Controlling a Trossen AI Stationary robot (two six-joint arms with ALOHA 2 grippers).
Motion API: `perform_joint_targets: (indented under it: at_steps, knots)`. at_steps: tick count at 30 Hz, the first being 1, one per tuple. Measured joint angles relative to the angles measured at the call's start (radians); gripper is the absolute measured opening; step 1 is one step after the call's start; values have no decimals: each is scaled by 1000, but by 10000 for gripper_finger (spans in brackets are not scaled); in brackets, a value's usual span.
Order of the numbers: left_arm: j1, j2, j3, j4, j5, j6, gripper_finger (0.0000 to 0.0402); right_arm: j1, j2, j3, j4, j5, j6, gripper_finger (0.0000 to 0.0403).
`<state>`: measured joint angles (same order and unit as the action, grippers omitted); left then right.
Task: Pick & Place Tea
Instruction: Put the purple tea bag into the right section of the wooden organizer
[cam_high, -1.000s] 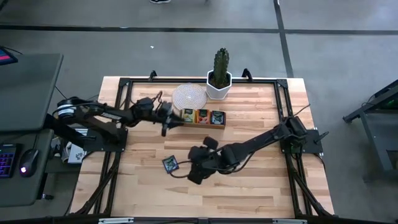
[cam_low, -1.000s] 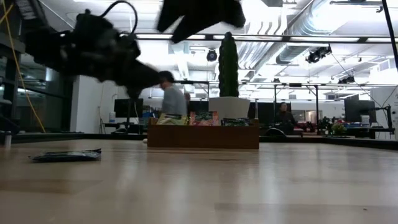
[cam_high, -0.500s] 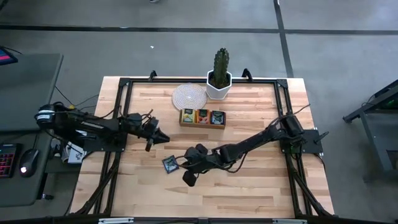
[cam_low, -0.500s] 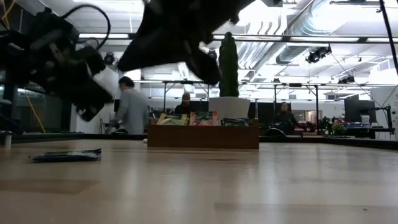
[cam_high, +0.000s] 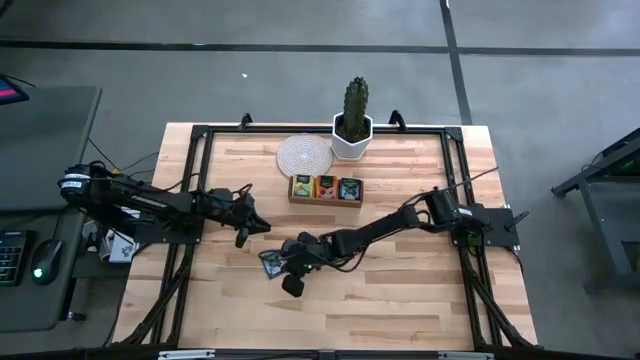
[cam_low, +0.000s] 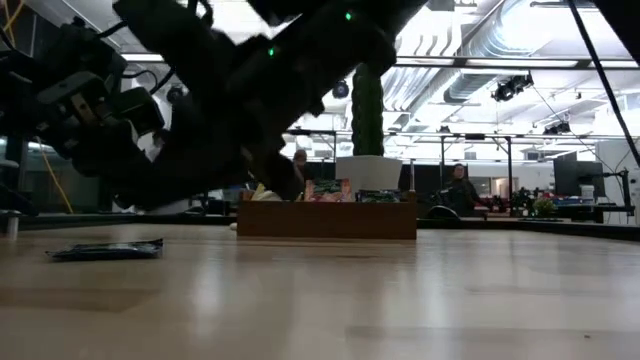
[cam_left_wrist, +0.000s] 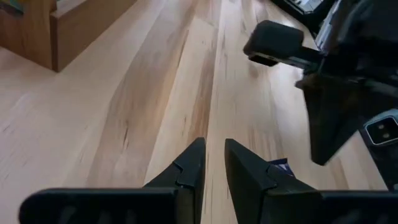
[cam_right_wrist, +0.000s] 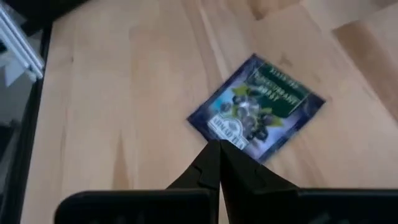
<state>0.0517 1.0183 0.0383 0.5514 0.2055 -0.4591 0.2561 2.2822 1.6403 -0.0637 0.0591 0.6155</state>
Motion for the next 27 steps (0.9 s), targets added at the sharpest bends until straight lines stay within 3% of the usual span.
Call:
perform_joint_targets:
  at_steps: [9,27]
  knots:
    - [0,0,1,-10,-13,10,60,-3,53,70,-41,-31,-53,0]
    - [0,0,1,-74,-37,9,60,-8,88,68,-55,-45,-66,0]
